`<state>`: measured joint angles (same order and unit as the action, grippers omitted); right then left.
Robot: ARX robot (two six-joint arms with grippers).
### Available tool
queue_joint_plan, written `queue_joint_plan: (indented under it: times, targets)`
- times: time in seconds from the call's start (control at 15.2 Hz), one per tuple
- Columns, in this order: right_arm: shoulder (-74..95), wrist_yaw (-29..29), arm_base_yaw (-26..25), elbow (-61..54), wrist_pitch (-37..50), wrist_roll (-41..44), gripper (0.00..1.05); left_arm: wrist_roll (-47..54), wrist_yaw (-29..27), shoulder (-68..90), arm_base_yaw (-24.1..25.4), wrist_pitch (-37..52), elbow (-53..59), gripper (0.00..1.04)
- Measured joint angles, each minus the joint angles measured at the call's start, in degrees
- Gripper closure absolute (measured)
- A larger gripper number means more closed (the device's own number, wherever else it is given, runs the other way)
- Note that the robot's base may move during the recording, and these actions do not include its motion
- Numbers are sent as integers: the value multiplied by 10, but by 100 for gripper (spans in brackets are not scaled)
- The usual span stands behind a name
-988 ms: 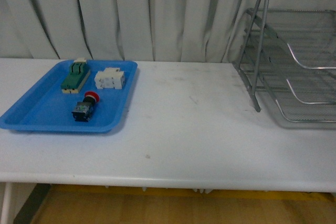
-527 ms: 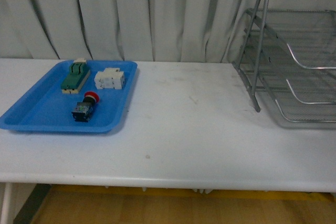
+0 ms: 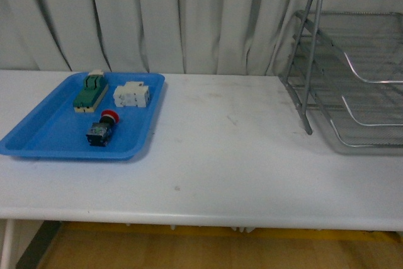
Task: Place button on rack with both arms
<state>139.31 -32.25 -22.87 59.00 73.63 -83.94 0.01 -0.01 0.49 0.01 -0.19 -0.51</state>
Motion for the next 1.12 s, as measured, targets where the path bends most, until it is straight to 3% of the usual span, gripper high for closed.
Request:
queue_joint_plan:
  times: [1.12]
  targets:
    - [-71,-10,-33,-173,23,-47,102,0,0,0,0,0,0,7]
